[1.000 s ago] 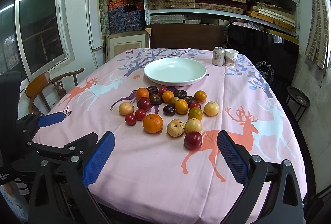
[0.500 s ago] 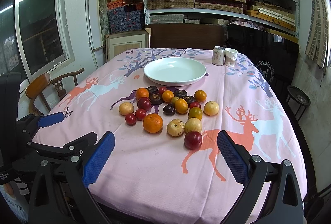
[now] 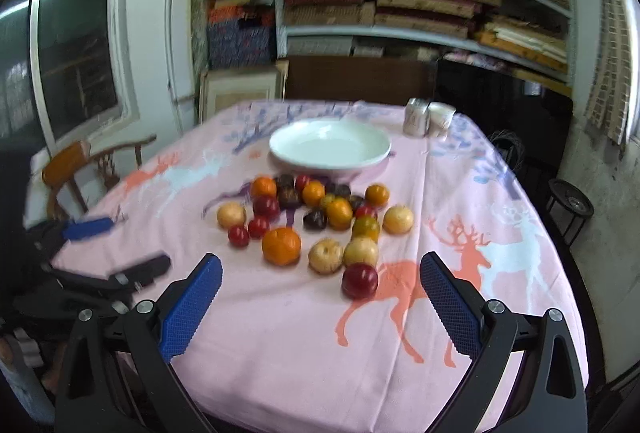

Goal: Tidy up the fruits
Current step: 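Grasp the dark red apple with the right gripper while the left gripper grasps a red tomato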

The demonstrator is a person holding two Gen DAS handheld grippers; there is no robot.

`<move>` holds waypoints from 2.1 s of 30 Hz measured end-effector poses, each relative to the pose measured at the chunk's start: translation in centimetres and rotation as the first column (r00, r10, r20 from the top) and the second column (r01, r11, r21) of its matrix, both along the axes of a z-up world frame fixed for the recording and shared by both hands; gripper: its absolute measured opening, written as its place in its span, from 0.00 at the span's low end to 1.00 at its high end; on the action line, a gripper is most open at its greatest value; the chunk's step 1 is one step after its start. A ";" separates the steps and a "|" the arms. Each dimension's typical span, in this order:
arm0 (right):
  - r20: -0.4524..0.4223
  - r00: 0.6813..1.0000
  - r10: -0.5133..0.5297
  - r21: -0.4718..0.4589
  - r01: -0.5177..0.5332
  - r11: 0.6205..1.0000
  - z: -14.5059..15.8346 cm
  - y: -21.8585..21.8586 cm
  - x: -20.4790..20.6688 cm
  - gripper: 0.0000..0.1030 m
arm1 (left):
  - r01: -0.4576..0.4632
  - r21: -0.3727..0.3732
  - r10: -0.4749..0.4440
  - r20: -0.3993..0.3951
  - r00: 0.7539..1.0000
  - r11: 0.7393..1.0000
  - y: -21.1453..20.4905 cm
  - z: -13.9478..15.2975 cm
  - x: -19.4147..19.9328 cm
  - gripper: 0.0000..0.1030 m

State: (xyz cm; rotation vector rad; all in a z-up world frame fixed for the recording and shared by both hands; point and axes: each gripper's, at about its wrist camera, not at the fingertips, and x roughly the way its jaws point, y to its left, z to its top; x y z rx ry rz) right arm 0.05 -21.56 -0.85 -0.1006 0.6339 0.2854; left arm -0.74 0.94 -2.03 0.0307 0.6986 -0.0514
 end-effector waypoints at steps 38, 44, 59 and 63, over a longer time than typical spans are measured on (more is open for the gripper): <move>-0.246 0.969 0.029 0.046 -0.018 0.999 -11.3 3.9 13.5 0.38 | 0.171 -0.163 -0.203 -0.211 0.956 0.972 3.0 -7.5 13.0 0.56; -0.258 0.966 0.038 0.071 -0.020 0.997 -11.1 1.2 11.8 0.38 | 0.198 -0.147 -0.226 -0.211 0.951 0.969 1.4 -7.4 14.6 0.56; -0.261 0.965 0.040 0.085 -0.018 0.996 -11.3 0.7 11.8 0.37 | 0.192 -0.138 -0.220 -0.236 0.946 0.972 1.6 -8.5 16.2 0.33; -0.260 0.965 0.040 0.090 -0.017 0.996 -11.3 0.6 11.7 0.37 | 0.194 -0.132 -0.221 -0.235 0.946 0.972 1.4 -8.7 16.4 0.29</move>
